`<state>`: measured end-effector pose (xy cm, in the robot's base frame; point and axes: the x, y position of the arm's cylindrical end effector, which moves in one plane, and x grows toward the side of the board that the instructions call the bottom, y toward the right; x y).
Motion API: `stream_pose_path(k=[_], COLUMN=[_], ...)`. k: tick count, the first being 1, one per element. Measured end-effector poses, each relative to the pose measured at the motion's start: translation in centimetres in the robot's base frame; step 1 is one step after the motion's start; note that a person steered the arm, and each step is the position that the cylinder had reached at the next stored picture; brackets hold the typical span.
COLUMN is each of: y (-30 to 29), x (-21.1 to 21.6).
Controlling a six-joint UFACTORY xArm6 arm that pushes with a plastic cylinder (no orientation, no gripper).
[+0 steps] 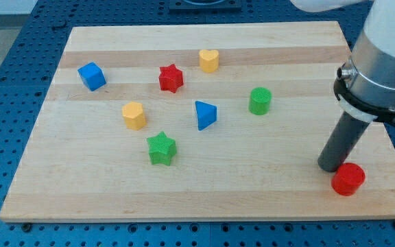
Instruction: Slide the green circle and red circle down a bit
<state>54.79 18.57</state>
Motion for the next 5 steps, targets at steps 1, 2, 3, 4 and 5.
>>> stream_pose_path(k=[1,2,3,4,5], y=[0.4,-1.1,-2.7,-5.7,-9.5], x=[-0.4,-6.8,-14.2,-17.0,-16.7])
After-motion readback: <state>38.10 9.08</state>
